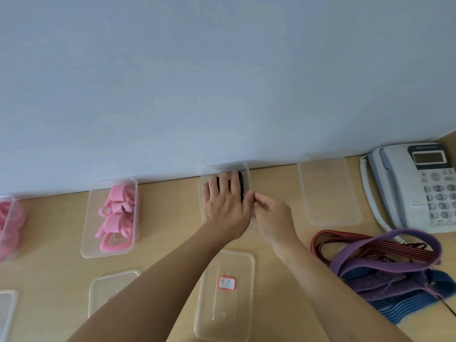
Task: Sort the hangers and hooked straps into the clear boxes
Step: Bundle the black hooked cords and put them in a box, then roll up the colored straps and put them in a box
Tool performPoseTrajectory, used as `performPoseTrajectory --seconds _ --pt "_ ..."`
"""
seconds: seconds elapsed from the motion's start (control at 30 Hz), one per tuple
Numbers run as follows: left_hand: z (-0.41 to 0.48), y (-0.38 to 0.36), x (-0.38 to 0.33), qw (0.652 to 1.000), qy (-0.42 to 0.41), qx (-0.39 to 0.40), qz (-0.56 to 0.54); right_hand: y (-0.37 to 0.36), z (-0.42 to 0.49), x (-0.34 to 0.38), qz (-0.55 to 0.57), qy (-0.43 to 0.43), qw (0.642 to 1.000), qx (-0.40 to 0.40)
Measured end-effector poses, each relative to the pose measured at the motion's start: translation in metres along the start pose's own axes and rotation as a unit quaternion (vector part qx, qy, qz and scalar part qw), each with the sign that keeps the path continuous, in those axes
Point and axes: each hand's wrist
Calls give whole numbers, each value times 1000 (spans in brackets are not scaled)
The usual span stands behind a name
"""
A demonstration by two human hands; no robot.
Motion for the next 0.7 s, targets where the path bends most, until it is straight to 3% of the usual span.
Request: performPoseTrajectory --seconds 0.33,0.53,0.63,0.7 --pt "-10 18 19 999 -11 -46 14 -9 -16 5 50 0 997 61" --pt "-29 46 14 993 -70 -83 54 27 -68 0 19 16 1000 -19" --pt "-46 57 -4 992 -81 -93 2 58 -96 -13 11 25 998 -65" --pt "-64 62 -28 982 -132 -112 -73 77 -117 -20 -7 32 996 -89"
Point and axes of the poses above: each hand's wrist, its own z-axis towards the middle knuckle, its own y-axis out of the back of the hand, x = y × z, and after that the axes turned 5 degrees about z, right-handed
